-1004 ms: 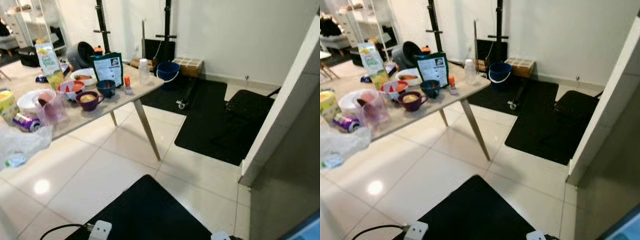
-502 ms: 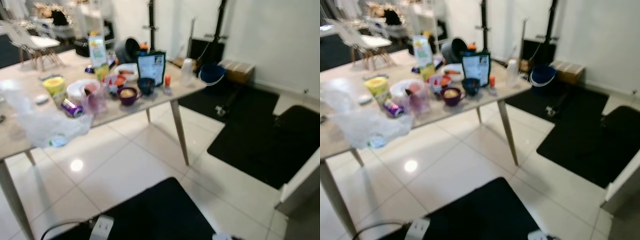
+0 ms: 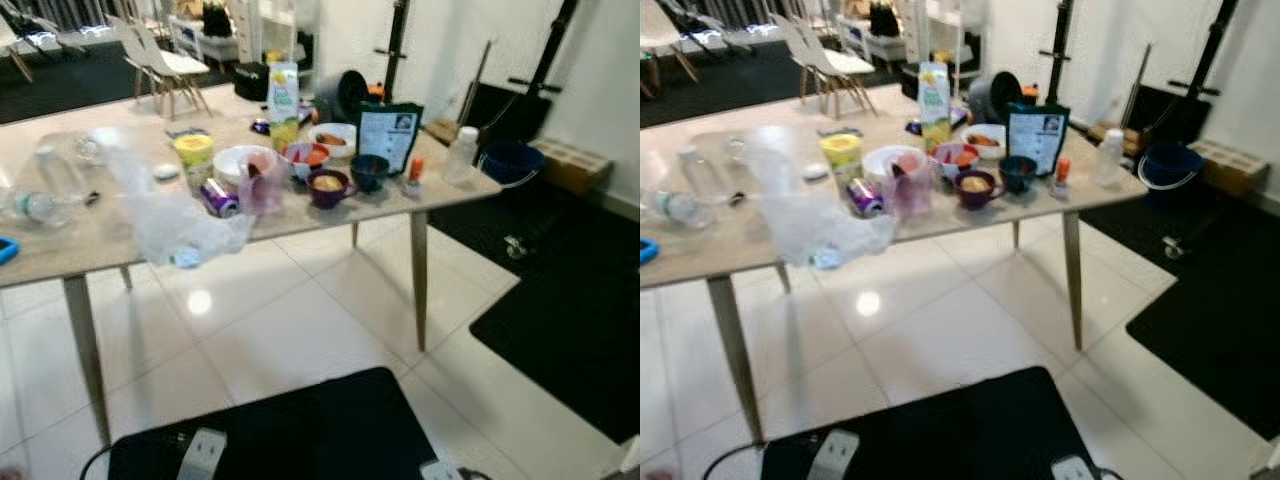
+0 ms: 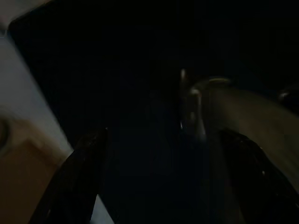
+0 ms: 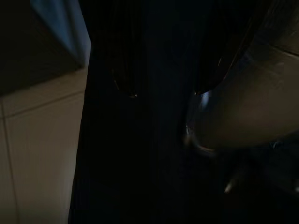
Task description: Restocking fridge
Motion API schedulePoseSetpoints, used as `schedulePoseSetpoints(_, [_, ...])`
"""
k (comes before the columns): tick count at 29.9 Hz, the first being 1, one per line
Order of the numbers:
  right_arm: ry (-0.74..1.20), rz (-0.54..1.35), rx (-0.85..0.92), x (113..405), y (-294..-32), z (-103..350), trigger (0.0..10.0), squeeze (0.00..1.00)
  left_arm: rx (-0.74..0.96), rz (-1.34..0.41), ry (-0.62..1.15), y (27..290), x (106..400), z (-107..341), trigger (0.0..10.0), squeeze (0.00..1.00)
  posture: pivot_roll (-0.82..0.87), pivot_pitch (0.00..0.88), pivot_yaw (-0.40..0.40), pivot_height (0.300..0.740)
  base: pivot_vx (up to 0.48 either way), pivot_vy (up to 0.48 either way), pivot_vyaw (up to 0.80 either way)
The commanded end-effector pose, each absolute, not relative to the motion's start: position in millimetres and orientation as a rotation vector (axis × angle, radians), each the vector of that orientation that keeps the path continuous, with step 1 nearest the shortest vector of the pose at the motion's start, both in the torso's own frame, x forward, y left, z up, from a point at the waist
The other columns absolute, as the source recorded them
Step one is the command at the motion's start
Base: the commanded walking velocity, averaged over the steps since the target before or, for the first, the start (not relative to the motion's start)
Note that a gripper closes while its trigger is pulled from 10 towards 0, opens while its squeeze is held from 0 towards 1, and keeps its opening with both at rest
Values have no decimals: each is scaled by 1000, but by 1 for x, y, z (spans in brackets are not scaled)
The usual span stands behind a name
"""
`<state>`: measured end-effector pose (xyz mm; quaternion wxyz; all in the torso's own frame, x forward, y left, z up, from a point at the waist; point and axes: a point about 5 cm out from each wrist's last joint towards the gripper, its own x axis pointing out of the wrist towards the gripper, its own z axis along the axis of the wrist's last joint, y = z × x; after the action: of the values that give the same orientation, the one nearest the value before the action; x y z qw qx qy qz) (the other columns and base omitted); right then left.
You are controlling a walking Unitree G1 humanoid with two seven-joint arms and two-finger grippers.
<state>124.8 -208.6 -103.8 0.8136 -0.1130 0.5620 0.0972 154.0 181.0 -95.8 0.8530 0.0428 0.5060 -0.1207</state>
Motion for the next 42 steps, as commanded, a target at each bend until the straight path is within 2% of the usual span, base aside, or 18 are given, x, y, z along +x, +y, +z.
schedulePoseSetpoints(1, [1211,199,-242,122,-211,-104,10000,0,83,-249,1089,180,148,-99,10000,0,36,0,-4,740,0,0,769])
schedulePoseSetpoints(24, [1208,213,-250,124,-208,-104,10000,0,46,-213,1105,180,143,-101,10000,0,46,0,-11,740,0,0,769])
schedulePoseSetpoints(33, [1206,190,-262,124,-209,-104,10000,0,19,-200,1105,180,143,-100,10000,0,48,0,-12,740,0,0,0])
schedulePoseSetpoints(42, [1209,190,-266,123,-210,-105,10000,0,4,-189,1106,180,143,-100,10000,0,48,0,-14,740,0,-467,0])
